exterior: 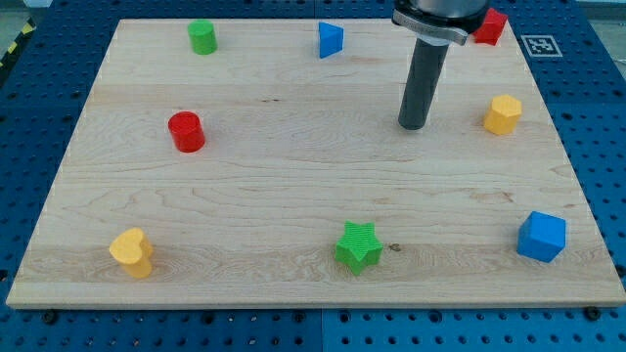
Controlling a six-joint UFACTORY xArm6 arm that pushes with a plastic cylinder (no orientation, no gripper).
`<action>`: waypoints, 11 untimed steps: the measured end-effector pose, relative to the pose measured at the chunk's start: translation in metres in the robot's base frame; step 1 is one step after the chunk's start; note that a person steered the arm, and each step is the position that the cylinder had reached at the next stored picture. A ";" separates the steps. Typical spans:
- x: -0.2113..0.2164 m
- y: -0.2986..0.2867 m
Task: Place arm in between yellow hexagon and blue triangle
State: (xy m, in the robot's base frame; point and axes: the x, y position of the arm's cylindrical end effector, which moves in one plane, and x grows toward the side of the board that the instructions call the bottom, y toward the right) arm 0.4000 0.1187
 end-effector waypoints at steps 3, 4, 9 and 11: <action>-0.016 -0.043; -0.045 -0.045; -0.087 -0.045; -0.087 -0.045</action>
